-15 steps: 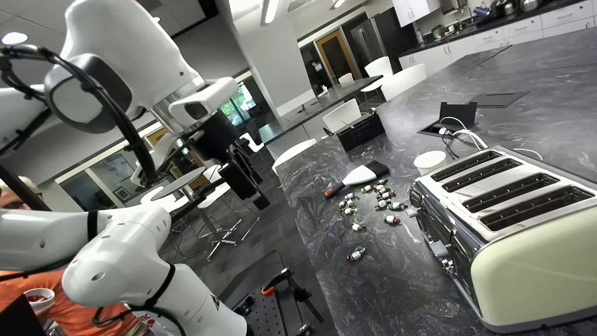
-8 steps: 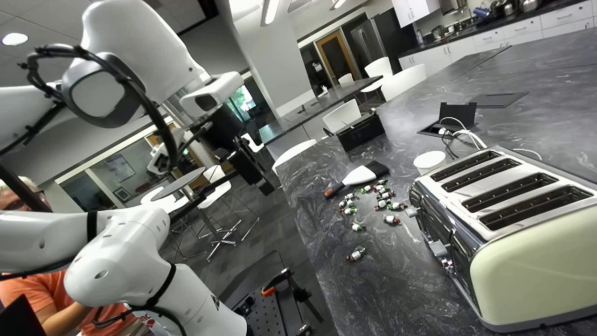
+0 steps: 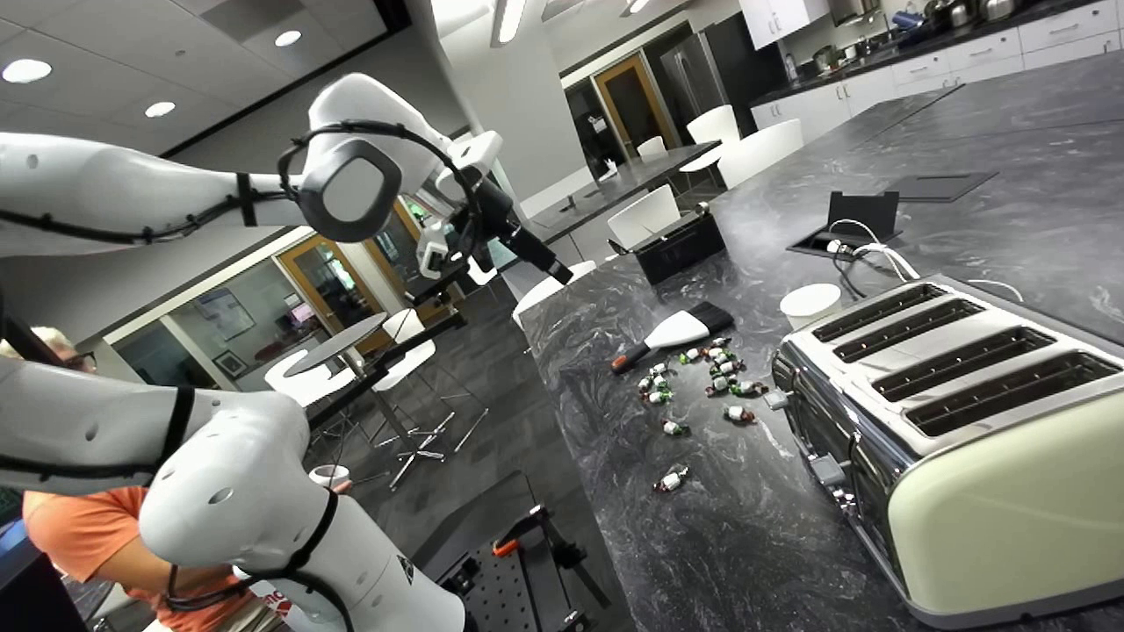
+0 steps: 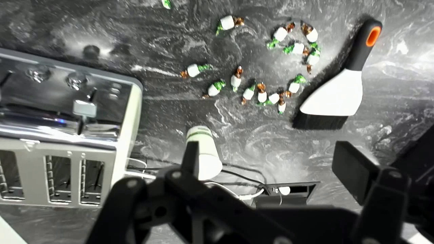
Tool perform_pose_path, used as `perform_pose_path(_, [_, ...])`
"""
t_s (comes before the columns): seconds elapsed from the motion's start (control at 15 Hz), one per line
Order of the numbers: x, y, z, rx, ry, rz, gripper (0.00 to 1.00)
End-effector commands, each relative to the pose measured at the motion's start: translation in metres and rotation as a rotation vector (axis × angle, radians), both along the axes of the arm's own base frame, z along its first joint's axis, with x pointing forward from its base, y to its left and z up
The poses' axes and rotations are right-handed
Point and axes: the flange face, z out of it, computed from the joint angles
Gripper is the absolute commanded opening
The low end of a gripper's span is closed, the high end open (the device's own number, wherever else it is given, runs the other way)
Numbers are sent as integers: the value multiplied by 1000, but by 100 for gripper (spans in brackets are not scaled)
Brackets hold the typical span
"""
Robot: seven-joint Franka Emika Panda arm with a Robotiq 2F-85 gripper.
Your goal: Move the cup to the left side of the brush
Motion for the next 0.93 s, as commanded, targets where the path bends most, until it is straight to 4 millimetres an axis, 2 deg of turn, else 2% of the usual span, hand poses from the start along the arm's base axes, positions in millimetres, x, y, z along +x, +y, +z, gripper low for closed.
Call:
perform_pose_path(0.0, [53,35,-31,8,-46,-31,100])
perform_pose_path(0.27, [110,49,-69,-50,-1,-48,100])
perform_pose_path(0.33, [73,45,-54,-36,-34,-25,100])
perform_pose_path(0.47, [97,46,-70,-50,-4,-33,100])
perform_pose_path(0.73, [116,45,-78,-23,10,-69,100])
perform_pose_path(0.87, [143,47,-86,3,42,-91,100])
